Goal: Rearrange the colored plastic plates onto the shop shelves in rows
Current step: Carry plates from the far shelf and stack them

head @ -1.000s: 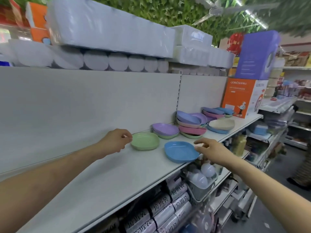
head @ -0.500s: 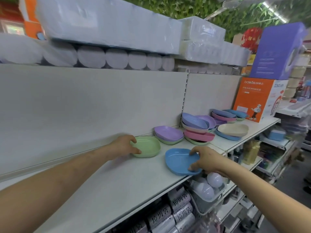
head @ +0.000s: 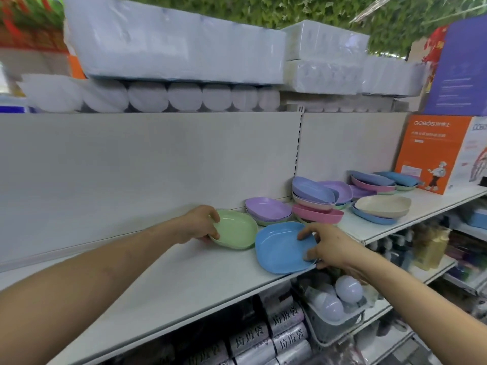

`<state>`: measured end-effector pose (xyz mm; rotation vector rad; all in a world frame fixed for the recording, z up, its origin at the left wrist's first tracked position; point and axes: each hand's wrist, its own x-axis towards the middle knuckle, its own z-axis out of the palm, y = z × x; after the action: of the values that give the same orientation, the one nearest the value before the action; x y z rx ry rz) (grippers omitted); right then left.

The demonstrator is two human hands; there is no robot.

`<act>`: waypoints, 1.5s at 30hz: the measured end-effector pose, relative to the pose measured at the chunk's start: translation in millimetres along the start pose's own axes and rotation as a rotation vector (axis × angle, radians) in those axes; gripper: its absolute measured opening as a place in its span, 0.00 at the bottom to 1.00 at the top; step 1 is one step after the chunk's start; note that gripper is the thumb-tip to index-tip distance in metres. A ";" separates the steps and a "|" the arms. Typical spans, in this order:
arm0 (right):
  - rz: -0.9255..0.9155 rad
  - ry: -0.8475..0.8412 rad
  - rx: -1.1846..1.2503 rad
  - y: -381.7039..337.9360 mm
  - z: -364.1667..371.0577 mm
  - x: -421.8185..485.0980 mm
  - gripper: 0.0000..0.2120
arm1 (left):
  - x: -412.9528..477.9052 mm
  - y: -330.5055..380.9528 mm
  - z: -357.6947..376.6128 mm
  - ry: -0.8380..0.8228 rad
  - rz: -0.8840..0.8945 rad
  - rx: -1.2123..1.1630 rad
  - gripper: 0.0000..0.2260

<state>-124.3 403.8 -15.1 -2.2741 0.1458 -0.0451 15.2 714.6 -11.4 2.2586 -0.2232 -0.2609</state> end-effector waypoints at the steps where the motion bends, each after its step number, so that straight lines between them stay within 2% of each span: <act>1: -0.008 -0.003 0.041 0.3 0.1 -0.5 0.18 | -3.6 -1.9 -1.9 0.006 -0.008 -0.012 0.18; 7: -0.126 -0.040 0.208 -9.5 15.8 2.1 0.20 | -31.3 -20.0 -18.4 0.109 -0.072 -0.110 0.20; 14: -0.244 -0.104 0.189 -48.9 61.3 12.7 0.32 | -96.1 -52.9 -67.4 0.260 -0.071 -0.171 0.28; 19: -0.324 -0.235 0.215 -104.0 118.0 10.5 0.35 | -169.7 -88.2 -121.5 0.393 -0.087 -0.171 0.34; 28: -0.485 -0.426 0.218 -233.8 241.7 -48.4 0.37 | -335.2 -169.2 -220.6 0.693 -0.152 -0.110 0.33; 37: -0.549 -0.462 0.227 -353.4 370.0 -146.9 0.37 | -516.5 -263.9 -314.6 0.844 -0.228 -0.061 0.33; 45: -0.549 -0.476 0.270 -414.9 447.4 -210.5 0.37 | -616.2 -335.2 -360.8 0.823 -0.302 -0.039 0.29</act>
<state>-259.5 1034.4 12.7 -1.9320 -0.6924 0.1782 -459.3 1343.4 29.9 2.1634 0.5499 0.5070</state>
